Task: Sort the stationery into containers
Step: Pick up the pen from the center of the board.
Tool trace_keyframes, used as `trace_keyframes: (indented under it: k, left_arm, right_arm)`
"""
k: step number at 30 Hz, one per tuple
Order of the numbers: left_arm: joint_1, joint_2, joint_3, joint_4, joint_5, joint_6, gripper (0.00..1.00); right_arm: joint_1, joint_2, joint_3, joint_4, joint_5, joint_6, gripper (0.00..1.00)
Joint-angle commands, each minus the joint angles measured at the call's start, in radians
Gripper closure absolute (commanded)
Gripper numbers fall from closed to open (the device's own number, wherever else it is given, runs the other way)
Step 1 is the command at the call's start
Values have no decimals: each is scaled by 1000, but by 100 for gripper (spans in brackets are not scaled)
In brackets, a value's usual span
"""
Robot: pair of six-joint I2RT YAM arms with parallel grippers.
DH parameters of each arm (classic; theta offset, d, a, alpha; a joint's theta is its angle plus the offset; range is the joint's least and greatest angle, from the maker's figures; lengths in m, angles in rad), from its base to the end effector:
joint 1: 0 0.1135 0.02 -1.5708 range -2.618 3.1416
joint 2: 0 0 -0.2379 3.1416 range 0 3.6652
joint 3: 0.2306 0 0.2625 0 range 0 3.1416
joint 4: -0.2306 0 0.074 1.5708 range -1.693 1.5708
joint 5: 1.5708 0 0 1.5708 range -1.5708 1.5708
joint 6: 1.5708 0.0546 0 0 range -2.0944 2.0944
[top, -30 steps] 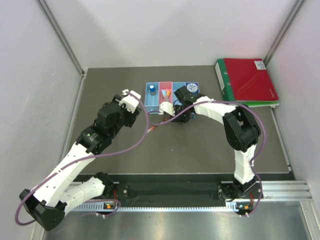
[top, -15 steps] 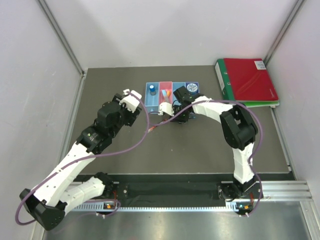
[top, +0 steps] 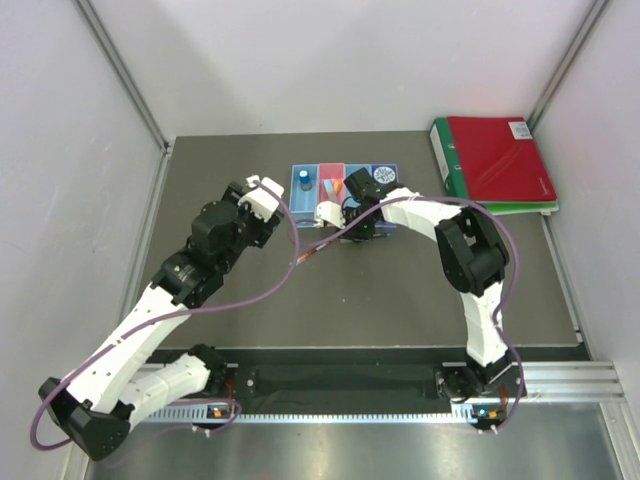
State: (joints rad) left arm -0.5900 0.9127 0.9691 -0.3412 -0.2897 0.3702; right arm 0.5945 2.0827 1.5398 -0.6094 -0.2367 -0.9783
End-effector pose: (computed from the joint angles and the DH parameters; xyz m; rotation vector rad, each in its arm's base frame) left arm 0.2143 -0.1247 0.3405 0.6693 1.7193 0.1152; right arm 0.3557 0.2559 0.1241 -1.9448 1.8453 0.2043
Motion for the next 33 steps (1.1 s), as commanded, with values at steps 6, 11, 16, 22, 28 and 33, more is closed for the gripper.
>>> trace_keyframes:
  k: [6,11,16,22,28,33]
  left_arm:
    - [-2,-9,57,68,-14,24,30]
    - [-2,-8,71,70,-2,26,30]
    - [-4,-6,86,68,9,33,30]
    - [-2,-29,86,48,30,33,30]
    - [-2,-63,66,31,72,67,30]
    - [-4,-83,63,18,87,75,30]
  right_arm:
    - [-9,5,-18,-59,-21,-2,95]
    - [-2,-49,-52,-72,-27,75,100]
    - [5,-134,-49,-111,-49,211,100]
    - [11,-220,-1,-177,-84,360,100]
    - [14,-295,77,-201,-107,516,100]
    - [14,-334,131,-153,-76,633,100]
